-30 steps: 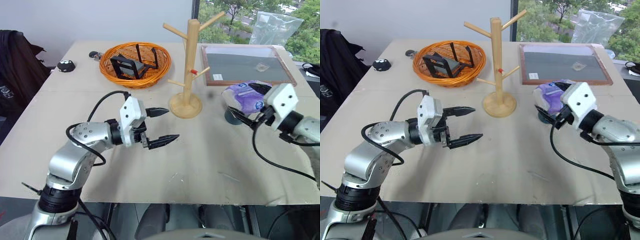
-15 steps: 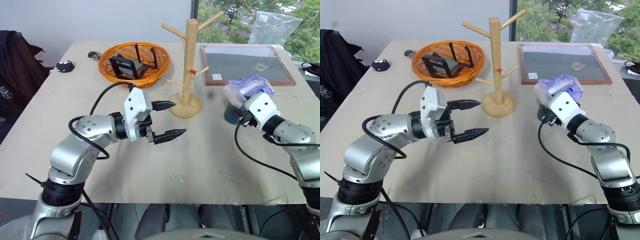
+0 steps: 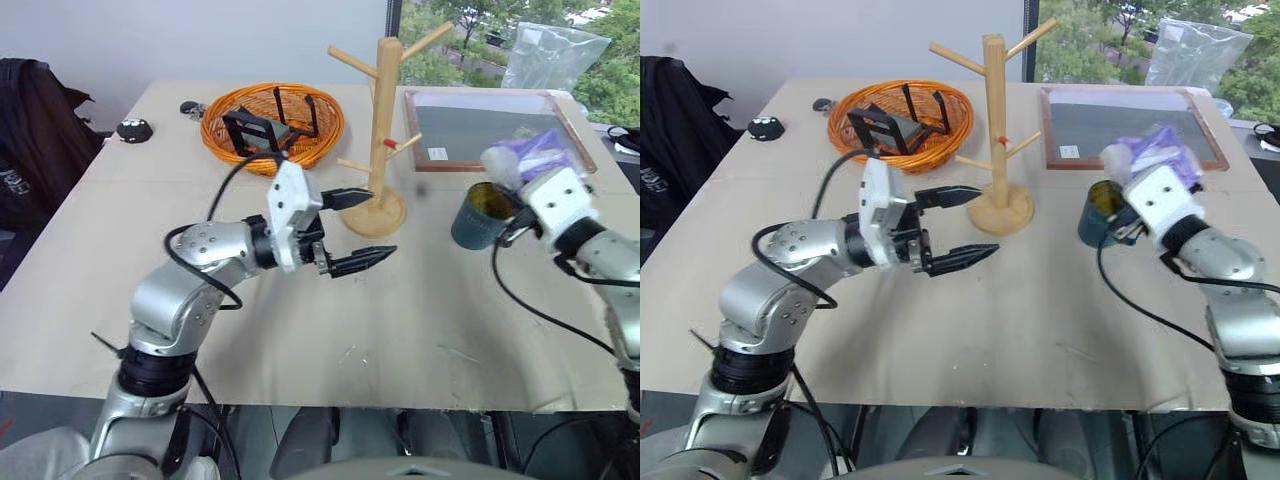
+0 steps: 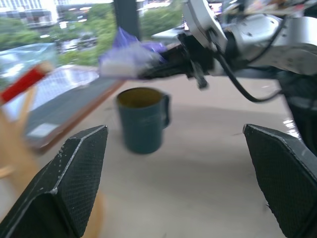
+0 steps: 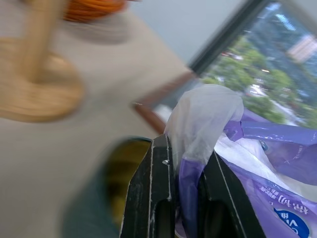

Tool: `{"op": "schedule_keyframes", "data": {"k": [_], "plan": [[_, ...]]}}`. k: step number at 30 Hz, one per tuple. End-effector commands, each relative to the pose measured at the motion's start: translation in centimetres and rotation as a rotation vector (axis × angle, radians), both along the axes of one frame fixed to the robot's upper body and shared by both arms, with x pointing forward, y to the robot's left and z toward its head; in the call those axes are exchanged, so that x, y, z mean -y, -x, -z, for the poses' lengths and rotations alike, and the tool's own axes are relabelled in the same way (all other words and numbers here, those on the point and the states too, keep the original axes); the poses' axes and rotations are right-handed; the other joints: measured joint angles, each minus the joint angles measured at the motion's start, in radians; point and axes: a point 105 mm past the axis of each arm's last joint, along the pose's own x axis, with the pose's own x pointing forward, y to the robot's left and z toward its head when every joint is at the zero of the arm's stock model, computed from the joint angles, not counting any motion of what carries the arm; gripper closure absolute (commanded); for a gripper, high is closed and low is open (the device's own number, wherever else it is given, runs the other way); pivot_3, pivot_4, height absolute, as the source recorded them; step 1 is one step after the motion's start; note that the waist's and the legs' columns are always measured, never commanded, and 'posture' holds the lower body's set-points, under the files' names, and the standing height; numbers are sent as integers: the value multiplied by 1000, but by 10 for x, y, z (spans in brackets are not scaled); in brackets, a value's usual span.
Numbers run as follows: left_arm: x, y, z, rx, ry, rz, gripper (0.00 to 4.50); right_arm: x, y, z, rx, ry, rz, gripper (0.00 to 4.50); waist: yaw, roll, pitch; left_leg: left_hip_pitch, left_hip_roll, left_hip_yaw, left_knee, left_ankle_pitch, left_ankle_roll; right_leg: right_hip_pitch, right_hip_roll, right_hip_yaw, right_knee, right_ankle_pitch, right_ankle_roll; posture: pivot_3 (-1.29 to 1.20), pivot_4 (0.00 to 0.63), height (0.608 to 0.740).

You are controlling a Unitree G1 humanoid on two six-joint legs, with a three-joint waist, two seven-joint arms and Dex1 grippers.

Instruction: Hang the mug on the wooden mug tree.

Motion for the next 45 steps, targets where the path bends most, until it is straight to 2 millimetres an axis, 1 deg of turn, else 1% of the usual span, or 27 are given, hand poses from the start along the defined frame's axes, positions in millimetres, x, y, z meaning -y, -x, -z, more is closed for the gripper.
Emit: {"op": "schedule_keyframes", "data": {"k": [1, 2, 3, 4, 6, 8, 10, 11, 12, 13, 15, 17, 18, 19, 21, 23, 25, 26, 30, 34, 36, 42, 45], "plan": [[21, 1, 1, 51, -20, 103, 0, 35, 26, -19, 64, 3, 140, 4424, 7, 0, 0, 0, 0, 0, 0, 0, 0, 0, 0, 0, 0, 0, 0, 0, 150, 740], [26, 0, 2, 56, -28, 130, 0, 45, 32, -14, 39, 6, 184, 4424, 7, 0, 0, 0, 0, 0, 0, 0, 0, 0, 0, 0, 0, 0, 0, 0, 150, 740], [29, 0, 3, 61, -32, 147, 0, 51, 37, -11, 23, 8, 211, 4424, 7, 0, 0, 0, 0, 0, 0, 0, 0, 0, 0, 0, 0, 0, 0, 0, 150, 740], [34, -1, 3, 66, -38, 171, 0, 59, 44, -3, -11, 7, 251, 4424, 5, 0, 0, 0, 0, 0, 0, 0, 0, 0, 0, 0, 0, 0, 0, 0, 150, 740], [43, -2, 3, 71, -37, 208, 0, 74, 58, 18, -103, -3, 320, 4424, 5, 0, 0, 0, 0, 1, 0, 0, 1, 0, 0, 1, 1, 0, 0, 0, 150, 740], [49, -3, 3, 76, -42, 230, 0, 83, 69, 36, -162, -10, 371, 4424, 1, 0, 0, 1, 0, 1, 0, 0, 1, 1, 0, 1, 1, 0, 0, 0, 150, 740], [52, -5, 6, 80, -59, 236, 0, 87, 76, 54, -219, -30, 398, 4424, -7, 0, 0, 2, 0, 2, 0, 0, 1, 1, 0, 2, 1, 0, 0, 0, 150, 740], [53, -6, 7, 74, -60, 234, 0, 87, 80, 65, -272, -58, 402, 3708, -12, 0, 0, 2, 0, 2, 0, 0, 1, 1, 0, 2, 1, 0, 0, 0, 150, 740], [53, -7, 8, 64, -58, 230, 0, 86, 83, 72, -309, -75, 392, 3434, -15, 1, 0, 2, 0, 2, 0, 0, 1, 1, 1, 3, 1, 0, 0, 0, 150, 740], [52, -9, 10, 58, -61, 223, 0, 87, 84, 73, -317, -87, 395, 2886, -16, 1, 0, 3, 0, 3, 0, 0, 1, 1, 1, 3, 2, 0, 0, 0, 150, 740], [50, -11, 12, 52, -70, 216, 0, 89, 85, 65, -286, -112, 409, 1961, -15, 1, 0, 3, 0, 3, 0, 0, 1, 2, 1, 3, 2, 0, 0, 0, 150, 740], [48, -13, 12, 48, -73, 207, 0, 89, 86, 55, -266, -158, 401, 890, -12, 1, 0, 3, 0, 3, 0, 0, 1, 2, 1, 3, 2, 0, 0, 0, 150, 740], [47, -14, 12, 45, -70, 200, 0, 85, 86, 50, -263, -195, 380, 465, -10, 1, 0, 3, 0, 3, 0, 0, 1, 2, 1, 3, 2, 0, 0, 0, 150, 740], [46, -15, 11, 39, -63, 191, 0, 77, 84, 43, -246, -244, 334, 32, -9, 1, 0, 3, 0, 3, 0, 0, 1, 2, 1, 3, 2, 0, 0, 0, 150, 740], [45, -18, 9, 31, -49, 171, 0, 59, 81, 30, -217, -333, 241, 32, -10, 1, 0, 3, 0, 2, 0, 0, 1, 2, 1, 2, 1, 0, 0, 0, 150, 740], [41, -20, 9, 28, -52, 146, 0, 35, 76, 24, -219, -439, 145, 32, -10, 0, 0, 3, 0, 1, 0, 0, 1, 2, 1, 2, 1, 0, 0, 0, 150, 740], [37, -20, 9, 26, -61, 129, 0, 22, 68, 25, -231, -499, 120, 32, -10, 0, 0, 2, 1, 1, 0, 0, 1, 2, 1, 1, 1, 0, 0, 0, 150, 740], [36, -20, 9, 27, -66, 120, 0, 20, 62, 32, -248, -523, 148, 32, -9, 0, 0, 2, 1, 1, 0, 0, 1, 2, 1, 1, 1, 0, 0, 0, 150, 740], [31, -20, 10, 45, -103, 86, 0, 17, 35, 59, -299, -552, 227, 32, -9, 0, 0, 2, 0, 0, 0, 0, 1, 1, 0, 1, 1, 0, 0, 0, 150, 740], [30, -21, 1, 47, -71, 36, 0, 24, 18, 81, -334, -534, 277, 32, -7, 0, 0, 1, -1, 0, 0, 0, 0, 1, 0, 1, 1, 0, 0, 0, 150, 740], [29, -22, 4, 65, -90, 1, 0, 27, 11, 88, -334, -549, 290, 32, -9, 0, 0, 1, -1, 0, 0, 0, 0, 0, 0, 1, 1, 0, 0, 0, 150, 740], [30, -31, 6, 99, -134, -134, 0, 32, -6, 92, -303, -586, 299, 32, -12, 1, 0, 2, -1, 1, 0, 0, 0, 0, 0, 2, 2, 0, 0, 0, 150, 740], [33, -28, 7, 94, -133, -149, 0, 31, -10, 92, -292, -592, 292, 32, -11, 1, 0, 2, 0, 1, 0, 0, 0, 0, 1, 2, 2, 0, 0, 0, 150, 740]]}}
